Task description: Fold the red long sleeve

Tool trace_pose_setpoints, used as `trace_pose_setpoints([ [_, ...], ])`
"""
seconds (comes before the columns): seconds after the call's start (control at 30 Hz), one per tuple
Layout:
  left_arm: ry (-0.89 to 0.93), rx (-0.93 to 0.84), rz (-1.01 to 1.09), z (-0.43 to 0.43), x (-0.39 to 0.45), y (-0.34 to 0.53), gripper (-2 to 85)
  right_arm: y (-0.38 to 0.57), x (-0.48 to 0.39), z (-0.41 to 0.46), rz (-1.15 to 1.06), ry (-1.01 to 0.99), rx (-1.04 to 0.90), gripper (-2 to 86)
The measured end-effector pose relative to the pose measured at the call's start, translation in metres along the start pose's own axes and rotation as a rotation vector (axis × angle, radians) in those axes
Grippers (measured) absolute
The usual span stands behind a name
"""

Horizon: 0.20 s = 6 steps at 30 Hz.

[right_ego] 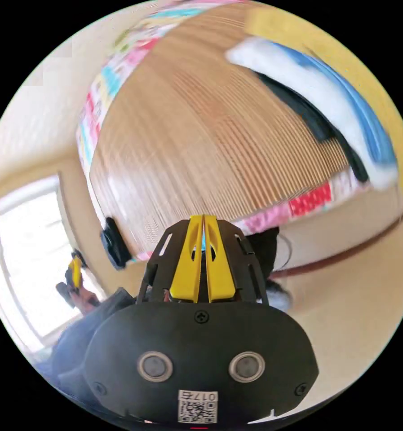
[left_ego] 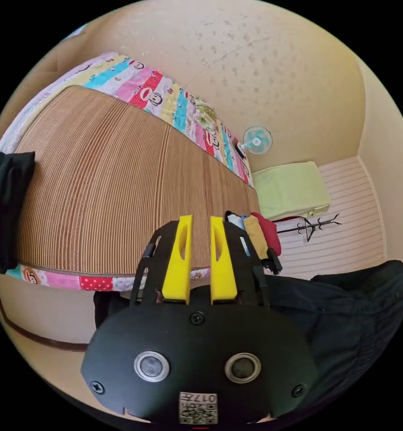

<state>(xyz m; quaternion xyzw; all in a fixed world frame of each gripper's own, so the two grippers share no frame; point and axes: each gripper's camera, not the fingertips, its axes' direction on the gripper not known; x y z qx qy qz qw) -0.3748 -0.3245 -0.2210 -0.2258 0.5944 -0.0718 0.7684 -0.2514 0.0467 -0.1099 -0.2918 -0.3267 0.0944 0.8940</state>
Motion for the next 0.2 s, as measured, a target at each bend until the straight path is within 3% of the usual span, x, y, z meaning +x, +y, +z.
trace_pose_setpoints([
  [0.07,-0.077,0.06,-0.079,-0.031,-0.039,0.002,6.7,0.005,-0.104,0.015,-0.398,0.237,0.015,0.3],
  [0.2,-0.228,0.127,-0.294,-0.084,-0.135,0.003,7.2,0.073,-0.213,0.0,-0.746,0.348,0.297,0.3],
])
